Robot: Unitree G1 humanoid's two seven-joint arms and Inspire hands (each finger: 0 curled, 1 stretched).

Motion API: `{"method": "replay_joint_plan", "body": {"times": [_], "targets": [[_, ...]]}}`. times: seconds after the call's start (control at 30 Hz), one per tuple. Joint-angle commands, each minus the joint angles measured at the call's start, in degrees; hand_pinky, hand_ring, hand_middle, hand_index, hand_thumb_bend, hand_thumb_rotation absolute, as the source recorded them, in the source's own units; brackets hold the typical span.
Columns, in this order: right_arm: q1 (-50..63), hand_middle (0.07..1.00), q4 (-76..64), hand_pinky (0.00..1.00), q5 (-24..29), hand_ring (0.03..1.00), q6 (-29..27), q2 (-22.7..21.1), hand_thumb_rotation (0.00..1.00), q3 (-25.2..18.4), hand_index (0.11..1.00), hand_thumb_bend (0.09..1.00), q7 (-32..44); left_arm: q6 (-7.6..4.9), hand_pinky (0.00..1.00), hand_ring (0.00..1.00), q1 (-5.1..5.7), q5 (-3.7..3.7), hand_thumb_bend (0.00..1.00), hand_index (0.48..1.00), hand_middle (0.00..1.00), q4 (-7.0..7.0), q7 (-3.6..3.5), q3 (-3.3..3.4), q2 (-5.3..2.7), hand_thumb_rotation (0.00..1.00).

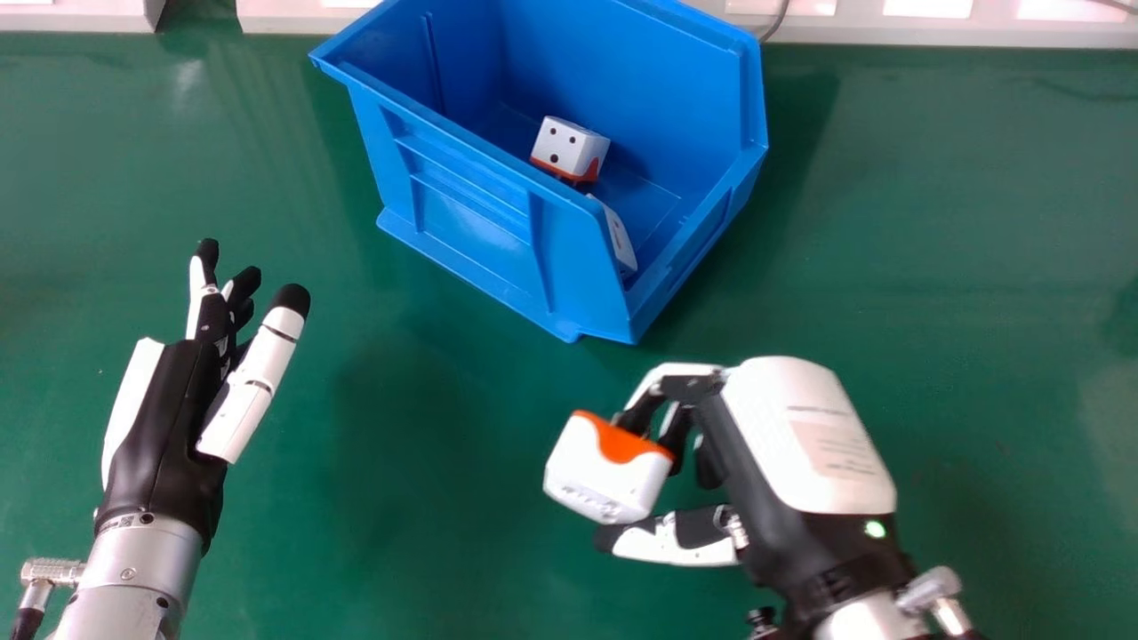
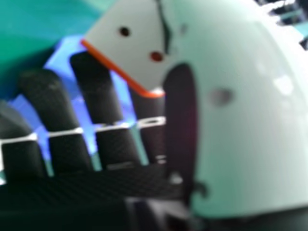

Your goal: Pick all objects and put in blue box

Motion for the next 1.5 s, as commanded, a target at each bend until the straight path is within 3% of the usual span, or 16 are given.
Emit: {"method": "replay_joint_plan", "body": {"times": [0.0, 0.1, 0.3, 0.67, 0.9, 1.2, 1.47], "targets": [[1.04, 0.214, -3.59, 0.12, 1.10, 0.160, -0.29, 0.02, 0.14, -3.10, 0.470, 0.487, -0.96, -0.16, 0.96, 1.00, -0.13, -0.43, 0.47, 0.957, 0.99, -0.50, -0.16, 0.31, 0.48, 0.82], [1.57, 0.149, -4.51, 0.06, 1.37, 0.100, -0.89, 0.48, 0.14, -5.88, 0.470, 0.490, -2.34, -0.26, 0.96, 1.00, 0.02, -0.79, 0.47, 0.961, 0.99, -0.50, -0.49, 0.56, 0.54, 0.82], [-0.59, 0.126, -3.45, 0.03, 1.94, 0.073, -1.45, 0.80, 0.14, -11.22, 0.469, 0.490, -4.45, -0.19, 0.97, 1.00, -0.04, -1.11, 0.48, 0.963, 0.99, -0.37, -0.91, 0.85, 0.53, 0.83], [-11.64, 0.114, 2.62, 0.02, 1.94, 0.064, -1.12, -0.17, 0.14, -15.76, 0.470, 0.489, -3.96, 0.53, 0.97, 1.00, -0.21, -1.24, 0.47, 0.964, 0.99, -0.54, -0.86, 0.98, 0.61, 0.83], [-21.77, 0.111, 7.82, 0.03, 1.41, 0.063, -0.31, -1.13, 0.14, -15.25, 0.470, 0.490, -1.35, 0.55, 0.96, 1.00, -0.48, -0.92, 0.47, 0.961, 0.99, -0.37, -0.64, 0.77, 0.45, 0.82], [-38.76, 0.115, 19.77, 0.03, 0.44, 0.066, -0.06, -2.32, 0.13, -12.46, 0.470, 0.491, 1.18, -0.01, 0.96, 1.00, -0.83, -1.07, 0.48, 0.960, 0.99, 0.58, -0.96, 0.78, 0.69, 0.82], [-47.95, 0.127, 27.15, 0.03, 0.67, 0.073, 0.81, -0.54, 0.14, -10.01, 0.469, 0.491, 0.71, 0.42, 0.97, 1.00, -0.72, -1.80, 0.49, 0.960, 0.99, 0.46, -1.18, 1.02, 0.54, 0.82]]}}
